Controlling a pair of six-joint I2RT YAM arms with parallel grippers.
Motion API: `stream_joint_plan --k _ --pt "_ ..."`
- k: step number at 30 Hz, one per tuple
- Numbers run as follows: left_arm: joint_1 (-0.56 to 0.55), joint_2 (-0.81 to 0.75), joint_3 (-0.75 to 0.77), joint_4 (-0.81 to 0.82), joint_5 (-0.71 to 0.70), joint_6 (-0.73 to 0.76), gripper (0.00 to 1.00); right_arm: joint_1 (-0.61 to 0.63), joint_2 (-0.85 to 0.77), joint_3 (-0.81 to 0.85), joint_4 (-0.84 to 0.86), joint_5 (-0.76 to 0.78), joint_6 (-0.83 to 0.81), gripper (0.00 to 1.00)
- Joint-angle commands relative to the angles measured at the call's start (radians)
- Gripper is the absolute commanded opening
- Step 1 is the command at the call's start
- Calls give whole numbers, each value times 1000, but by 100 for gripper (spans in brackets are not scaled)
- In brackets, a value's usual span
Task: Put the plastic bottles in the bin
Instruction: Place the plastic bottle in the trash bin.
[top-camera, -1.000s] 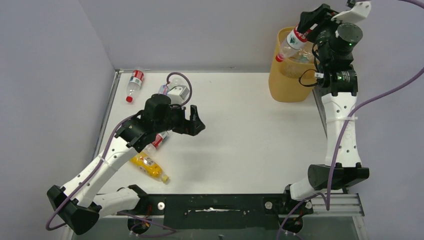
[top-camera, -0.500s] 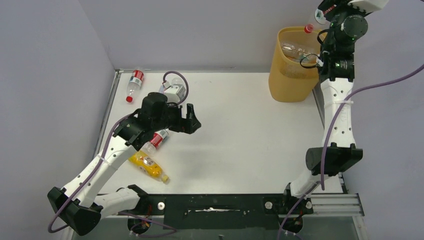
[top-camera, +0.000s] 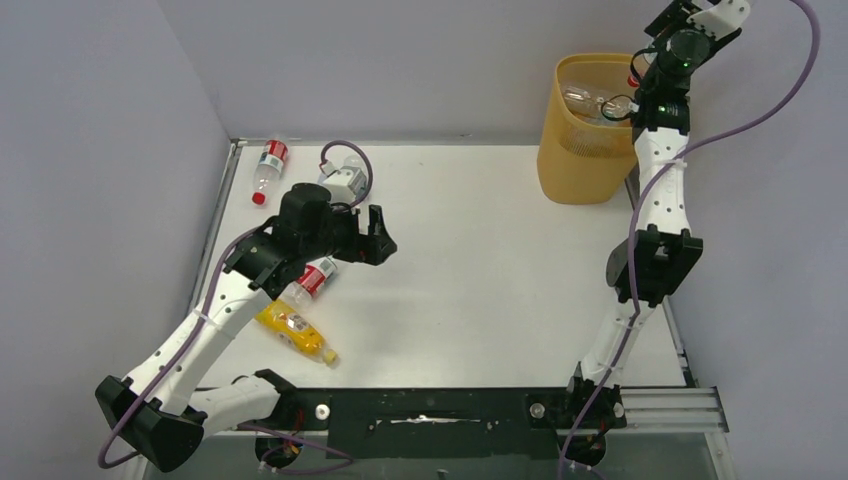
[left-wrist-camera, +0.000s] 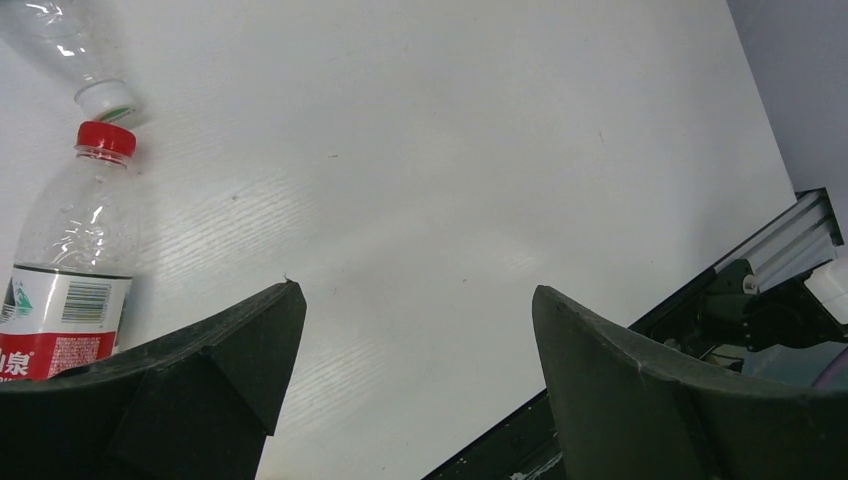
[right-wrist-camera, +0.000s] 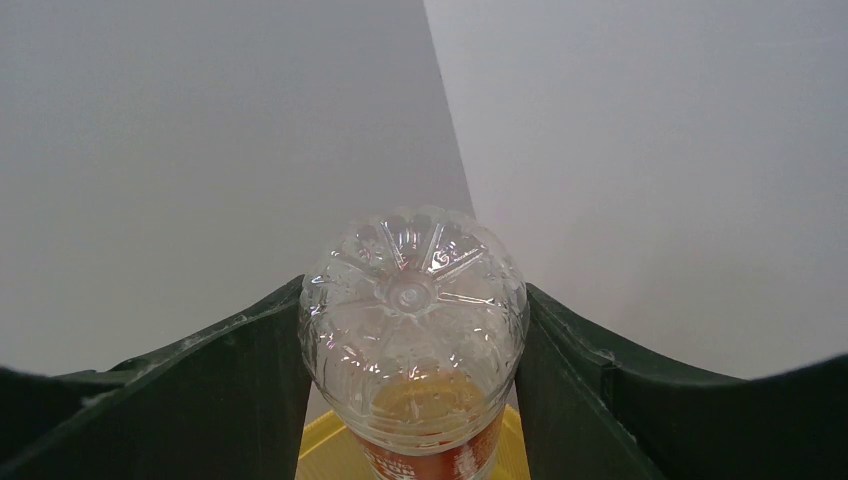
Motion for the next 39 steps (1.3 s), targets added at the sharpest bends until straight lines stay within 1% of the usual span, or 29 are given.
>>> stream_joint_plan --k 1,10,15,19,21,22,24,25,26,29,32,35,39 --pt "7 -10 13 18 18 8 85 -1 -19 92 63 16 20 52" --pt "11 -14 20 13 20 7 85 20 25 73 46 5 81 54" --pt "11 -29 14 6 21 1 85 48 88 82 121 56 81 60" --pt "11 -41 9 0 20 0 85 58 163 126 167 109 107 63" --pt "11 -43 8 -1 21 -1 85 57 207 166 167 125 124 68" --pt "11 -44 9 0 21 -2 85 54 230 178 151 131 143 74" --pt "10 -44 10 1 22 -7 85 44 267 221 88 131 195 97" --pt "11 -45 10 3 24 -9 85 39 268 220 63 122 210 99" --pt "11 -46 10 5 26 -12 85 39 255 192 61 107 212 98" --pt "10 -50 8 3 24 -16 85 49 151 37 161 81 191 98" --pt "11 -55 2 6 28 -18 85 56 101 56 146 51 184 98" --pt "11 -53 0 8 32 -19 85 80 42 83 151 39 116 98" --pt "9 -56 1 16 36 -25 85 106 -51 77 158 33 75 98"
